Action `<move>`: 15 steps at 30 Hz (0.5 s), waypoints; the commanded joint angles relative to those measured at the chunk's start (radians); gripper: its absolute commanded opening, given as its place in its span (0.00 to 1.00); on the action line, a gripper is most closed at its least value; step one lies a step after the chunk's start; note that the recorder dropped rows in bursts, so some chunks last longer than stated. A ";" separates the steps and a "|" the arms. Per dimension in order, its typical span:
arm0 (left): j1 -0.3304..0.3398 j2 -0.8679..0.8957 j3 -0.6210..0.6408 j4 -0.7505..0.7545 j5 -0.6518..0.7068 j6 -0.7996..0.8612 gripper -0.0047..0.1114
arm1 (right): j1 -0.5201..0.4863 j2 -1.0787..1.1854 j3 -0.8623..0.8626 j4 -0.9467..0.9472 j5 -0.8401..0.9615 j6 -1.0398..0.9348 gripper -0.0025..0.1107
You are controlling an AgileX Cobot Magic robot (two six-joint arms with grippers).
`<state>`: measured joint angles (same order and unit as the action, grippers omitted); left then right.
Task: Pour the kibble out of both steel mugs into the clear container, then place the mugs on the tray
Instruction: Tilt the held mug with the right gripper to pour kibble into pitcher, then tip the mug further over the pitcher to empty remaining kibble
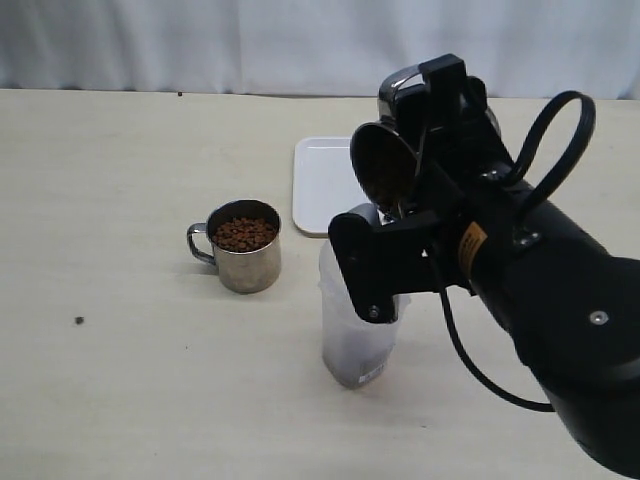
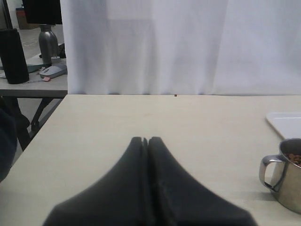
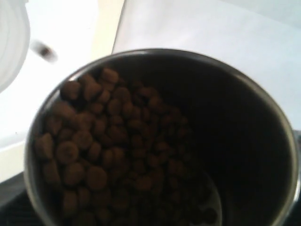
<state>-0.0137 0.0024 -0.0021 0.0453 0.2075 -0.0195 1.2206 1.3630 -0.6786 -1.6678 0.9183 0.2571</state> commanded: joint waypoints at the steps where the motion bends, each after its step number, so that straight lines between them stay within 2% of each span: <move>1: 0.001 -0.002 0.002 0.000 -0.011 -0.003 0.04 | 0.003 -0.002 -0.006 -0.021 0.025 -0.014 0.06; 8: 0.001 -0.002 0.002 0.000 -0.011 -0.003 0.04 | 0.003 -0.002 -0.006 -0.021 0.025 -0.098 0.06; 15: 0.001 -0.002 0.002 0.000 -0.011 -0.003 0.04 | 0.003 -0.002 -0.006 -0.023 0.025 -0.100 0.06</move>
<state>-0.0137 0.0024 -0.0021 0.0453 0.2075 -0.0195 1.2206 1.3630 -0.6786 -1.6678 0.9226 0.1704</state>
